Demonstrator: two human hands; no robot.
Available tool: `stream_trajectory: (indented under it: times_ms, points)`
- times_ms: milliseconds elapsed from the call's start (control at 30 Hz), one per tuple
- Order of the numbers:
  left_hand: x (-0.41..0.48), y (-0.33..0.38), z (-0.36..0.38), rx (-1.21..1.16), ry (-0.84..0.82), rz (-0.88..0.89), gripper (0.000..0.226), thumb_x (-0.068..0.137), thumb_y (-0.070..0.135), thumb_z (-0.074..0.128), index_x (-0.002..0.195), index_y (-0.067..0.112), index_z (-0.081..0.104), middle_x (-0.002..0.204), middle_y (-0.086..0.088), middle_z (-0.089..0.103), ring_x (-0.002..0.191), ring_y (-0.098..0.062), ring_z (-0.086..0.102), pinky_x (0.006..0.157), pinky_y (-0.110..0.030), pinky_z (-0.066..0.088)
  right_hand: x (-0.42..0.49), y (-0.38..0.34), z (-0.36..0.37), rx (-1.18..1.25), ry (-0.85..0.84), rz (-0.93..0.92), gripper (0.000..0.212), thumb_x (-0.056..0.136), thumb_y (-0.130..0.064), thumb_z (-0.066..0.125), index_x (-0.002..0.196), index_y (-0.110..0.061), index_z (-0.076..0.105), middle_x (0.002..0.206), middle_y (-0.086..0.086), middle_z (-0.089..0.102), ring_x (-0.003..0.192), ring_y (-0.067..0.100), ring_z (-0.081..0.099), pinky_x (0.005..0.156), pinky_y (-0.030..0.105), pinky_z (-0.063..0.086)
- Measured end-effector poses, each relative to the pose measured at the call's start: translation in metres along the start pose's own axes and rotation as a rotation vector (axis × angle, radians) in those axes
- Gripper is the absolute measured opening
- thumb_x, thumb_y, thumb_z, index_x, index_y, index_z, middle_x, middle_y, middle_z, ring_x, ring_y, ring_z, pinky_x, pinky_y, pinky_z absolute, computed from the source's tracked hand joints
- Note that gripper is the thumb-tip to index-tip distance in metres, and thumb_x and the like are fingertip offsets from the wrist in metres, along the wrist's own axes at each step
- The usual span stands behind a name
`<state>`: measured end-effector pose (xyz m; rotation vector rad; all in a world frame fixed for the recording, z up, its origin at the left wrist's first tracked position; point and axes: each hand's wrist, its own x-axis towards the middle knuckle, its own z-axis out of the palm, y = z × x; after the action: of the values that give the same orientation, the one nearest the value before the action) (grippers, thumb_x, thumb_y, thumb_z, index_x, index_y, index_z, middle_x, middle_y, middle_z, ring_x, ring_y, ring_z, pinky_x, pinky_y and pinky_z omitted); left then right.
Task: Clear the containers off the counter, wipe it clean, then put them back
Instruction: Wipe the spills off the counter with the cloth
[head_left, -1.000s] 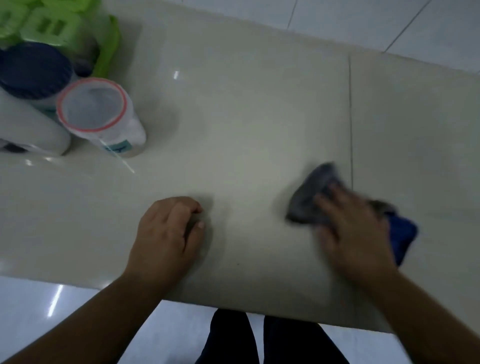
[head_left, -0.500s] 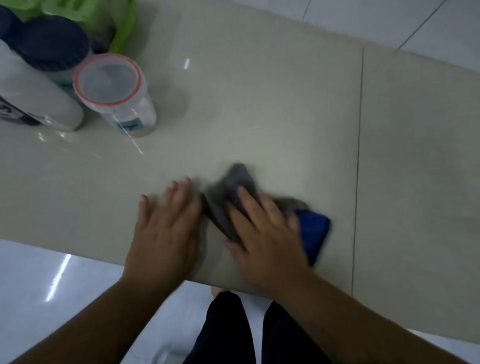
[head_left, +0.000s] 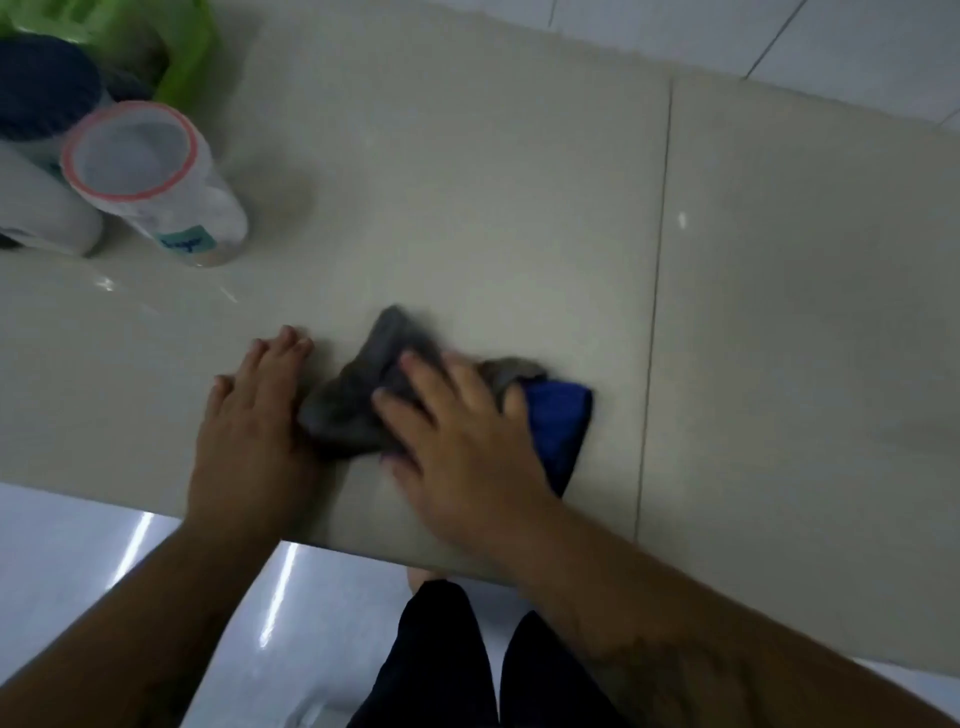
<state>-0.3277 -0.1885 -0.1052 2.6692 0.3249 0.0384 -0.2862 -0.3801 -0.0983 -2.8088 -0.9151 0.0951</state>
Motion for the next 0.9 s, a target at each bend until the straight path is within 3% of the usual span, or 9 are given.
stream_trajectory:
  times_ms: [100, 200, 267, 400, 500, 600, 733, 833, 900]
  points:
    - [-0.002, 0.010, 0.006, 0.156, -0.034, 0.016, 0.057, 0.094, 0.038, 0.032, 0.144, 0.012, 0.036, 0.153, -0.011, 0.034, 0.142, -0.033, 0.027, 0.108, -0.057, 0.024, -0.073, 0.019, -0.004, 0.031, -0.100, -0.219, 0.052, 0.090, -0.054, 0.049, 0.140, -0.038, 0.043, 0.157, -0.005, 0.030, 0.142, 0.026, 0.030, 0.094, 0.056, 0.036]
    - [-0.012, 0.051, 0.022, 0.196, -0.051, 0.029, 0.063, 0.093, 0.048, 0.031, 0.146, 0.014, 0.033, 0.155, -0.007, 0.031, 0.143, -0.030, 0.025, 0.108, -0.057, 0.022, -0.150, 0.109, -0.025, -0.002, -0.121, -0.185, 0.055, 0.085, -0.058, 0.050, 0.138, -0.042, 0.043, 0.156, -0.010, 0.032, 0.139, 0.022, 0.034, 0.088, 0.052, 0.042]
    - [-0.022, 0.090, 0.039, 0.228, -0.080, 0.114, 0.066, 0.094, 0.053, 0.030, 0.148, 0.014, 0.032, 0.156, -0.005, 0.029, 0.145, -0.027, 0.023, 0.110, -0.057, 0.020, -0.185, 0.189, -0.044, -0.056, -0.105, -0.033, 0.055, 0.083, -0.055, 0.048, 0.135, -0.040, 0.044, 0.153, -0.008, 0.034, 0.135, 0.024, 0.037, 0.085, 0.056, 0.044]
    - [-0.028, 0.165, 0.079, 0.230, -0.126, 0.200, 0.067, 0.096, 0.057, 0.023, 0.151, 0.019, 0.022, 0.159, 0.000, 0.017, 0.148, -0.020, 0.010, 0.115, -0.056, 0.010, -0.160, 0.336, -0.073, -0.091, 0.008, 0.570, 0.060, 0.091, -0.057, 0.030, 0.143, -0.028, 0.038, 0.153, 0.005, 0.035, 0.133, 0.035, 0.038, 0.099, 0.064, 0.035]
    - [-0.027, 0.207, 0.098, 0.209, -0.115, 0.194, 0.065, 0.097, 0.056, 0.018, 0.152, 0.021, 0.016, 0.160, 0.003, 0.012, 0.148, -0.017, 0.004, 0.117, -0.053, 0.004, -0.090, 0.352, -0.075, -0.033, 0.079, 0.811, 0.061, 0.094, -0.060, 0.027, 0.146, -0.030, 0.032, 0.157, 0.004, 0.026, 0.138, 0.035, 0.028, 0.104, 0.067, 0.027]
    - [-0.026, 0.212, 0.102, 0.151, -0.077, 0.109, 0.063, 0.097, 0.051, 0.017, 0.152, 0.020, 0.016, 0.160, -0.001, 0.017, 0.148, -0.019, 0.007, 0.117, -0.052, 0.004, -0.061, 0.282, -0.058, 0.018, 0.048, 0.496, 0.056, 0.095, -0.055, 0.036, 0.147, -0.033, 0.033, 0.160, -0.001, 0.019, 0.142, 0.030, 0.020, 0.106, 0.063, 0.023]
    - [-0.028, 0.201, 0.102, 0.205, -0.072, 0.053, 0.063, 0.095, 0.047, 0.019, 0.151, 0.018, 0.021, 0.159, -0.004, 0.022, 0.147, -0.022, 0.013, 0.114, -0.055, 0.012, -0.163, 0.197, -0.045, 0.064, -0.015, -0.025, 0.053, 0.090, -0.051, 0.052, 0.140, -0.037, 0.044, 0.156, -0.005, 0.031, 0.141, 0.026, 0.028, 0.097, 0.060, 0.034]
    - [-0.026, 0.212, 0.104, 0.243, -0.087, 0.039, 0.064, 0.095, 0.050, 0.020, 0.149, 0.017, 0.026, 0.159, -0.002, 0.023, 0.147, -0.022, 0.015, 0.112, -0.056, 0.014, -0.250, 0.233, -0.050, 0.037, -0.074, -0.091, 0.052, 0.086, -0.056, 0.051, 0.137, -0.043, 0.046, 0.155, -0.009, 0.033, 0.139, 0.022, 0.035, 0.088, 0.054, 0.042]
    - [-0.024, 0.218, 0.104, 0.272, -0.096, 0.031, 0.066, 0.094, 0.053, 0.019, 0.150, 0.019, 0.025, 0.160, 0.001, 0.019, 0.147, -0.021, 0.013, 0.112, -0.056, 0.013, -0.276, 0.282, -0.061, -0.024, -0.054, 0.068, 0.055, 0.081, -0.055, 0.049, 0.134, -0.042, 0.047, 0.153, -0.008, 0.037, 0.133, 0.023, 0.040, 0.084, 0.056, 0.044]
